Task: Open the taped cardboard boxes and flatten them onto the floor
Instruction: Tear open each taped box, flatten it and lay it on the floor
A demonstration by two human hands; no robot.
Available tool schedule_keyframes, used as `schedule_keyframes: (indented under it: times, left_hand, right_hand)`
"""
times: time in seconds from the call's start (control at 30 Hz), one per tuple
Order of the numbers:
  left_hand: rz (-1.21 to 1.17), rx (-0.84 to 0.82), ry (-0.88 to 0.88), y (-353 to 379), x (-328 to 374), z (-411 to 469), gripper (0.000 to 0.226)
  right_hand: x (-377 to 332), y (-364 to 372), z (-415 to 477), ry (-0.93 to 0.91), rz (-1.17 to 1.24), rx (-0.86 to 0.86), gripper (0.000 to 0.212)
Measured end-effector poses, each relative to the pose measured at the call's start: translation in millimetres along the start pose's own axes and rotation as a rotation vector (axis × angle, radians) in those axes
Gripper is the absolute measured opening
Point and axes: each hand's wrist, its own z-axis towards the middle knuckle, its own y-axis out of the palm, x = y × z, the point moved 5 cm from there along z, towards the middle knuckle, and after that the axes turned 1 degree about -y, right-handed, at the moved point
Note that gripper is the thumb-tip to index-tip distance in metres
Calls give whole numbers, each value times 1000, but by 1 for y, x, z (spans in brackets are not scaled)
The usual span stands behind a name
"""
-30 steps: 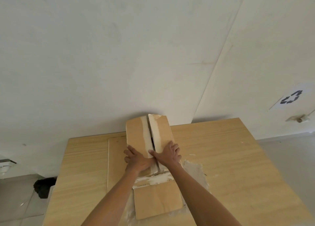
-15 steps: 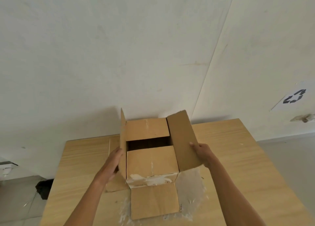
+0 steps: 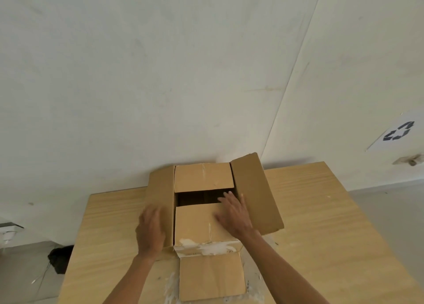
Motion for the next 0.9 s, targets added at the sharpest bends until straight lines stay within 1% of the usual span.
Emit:
schedule_keyframes:
  times: [0.03, 0.07, 0.1, 0.17, 0.2, 0.23, 0.27, 0.3, 0.37, 0.4, 0.43, 0.47, 0.5, 0.53, 0.57, 0.63, 0.67, 0.7, 0.77, 0.8, 0.83, 0.87, 0.9]
  left_hand:
    - [21, -44, 16, 2, 11, 0, 55]
    - [3, -82, -10, 5, 17, 4, 46]
    - [-40, -129, -64, 5, 20, 7, 42]
    - [-192, -245, -162, 3, 26, 14, 43]
    - [-291, -291, -199, -1, 30, 17, 49]
    - [-379, -342, -236, -7, 36, 18, 62]
    - [-455, -401, -278, -10, 38, 19, 78]
    - [-528, -467, -327, -12, 39, 18, 91]
    - [-604, -588, -403, -15, 38, 16, 112]
    - [-588, -629, -389, -16, 38, 15, 124]
    - [-532, -656, -350, -14, 38, 12, 137]
    - [-459, -676, -292, -13, 40, 7, 150]
    - [-372, -694, -234, -8, 41, 2, 161]
    - [-287, -710, -174, -2, 43, -5, 171]
    - [-215, -722, -117, 5, 43, -12, 178]
    - [-118, -714, -34, 17, 40, -23, 183]
    - [-89, -701, -18, 19, 37, -25, 183]
    - [-65, -700, -2, 20, 35, -26, 182]
    - [-20, -736, 35, 17, 34, -27, 179]
    - [4, -753, 61, 16, 35, -28, 178]
    - [25, -764, 88, 15, 35, -29, 178]
    - [43, -768, 115, 15, 36, -30, 178]
    - [53, -774, 137, 16, 36, -31, 178]
  right_hand:
    - [-5, 0, 2, 7, -20, -44, 62]
    - [-8, -1, 6, 35, -15, -58, 61]
    - [-10, -8, 8, 66, 10, -39, 55]
    - [-16, -36, 8, 107, 91, 76, 42]
    - [-16, -53, 6, 103, 169, 107, 37]
    - [-17, -69, 1, 84, 280, 95, 33]
    - [-16, -81, -8, 52, 376, 46, 31]
    - [-18, -91, -19, -2, 441, -40, 29]
    - [-15, -86, -44, -75, 545, -320, 21]
    - [-12, -74, -58, -66, 510, -454, 19]
    - [-6, -60, -70, -35, 411, -531, 28]
    - [1, -42, -78, 2, 291, -549, 45]
    - [4, -26, -84, 43, 184, -531, 60]
    - [5, -14, -88, 69, 82, -494, 70]
    - [3, -7, -89, 76, -7, -465, 75]
    - [-1, 2, -86, 92, -130, -468, 74]
    - [-1, 3, -82, 103, -136, -498, 69]
    - [0, 3, -77, 117, -98, -554, 63]
    - [-1, 0, -66, 139, 34, -706, 42]
    - [-3, -1, -58, 152, 89, -746, 33]
    - [-7, -2, -48, 150, 117, -723, 32]
    - [-11, -4, -36, 134, 121, -653, 38]
    - [-15, -5, -25, 109, 110, -571, 49]
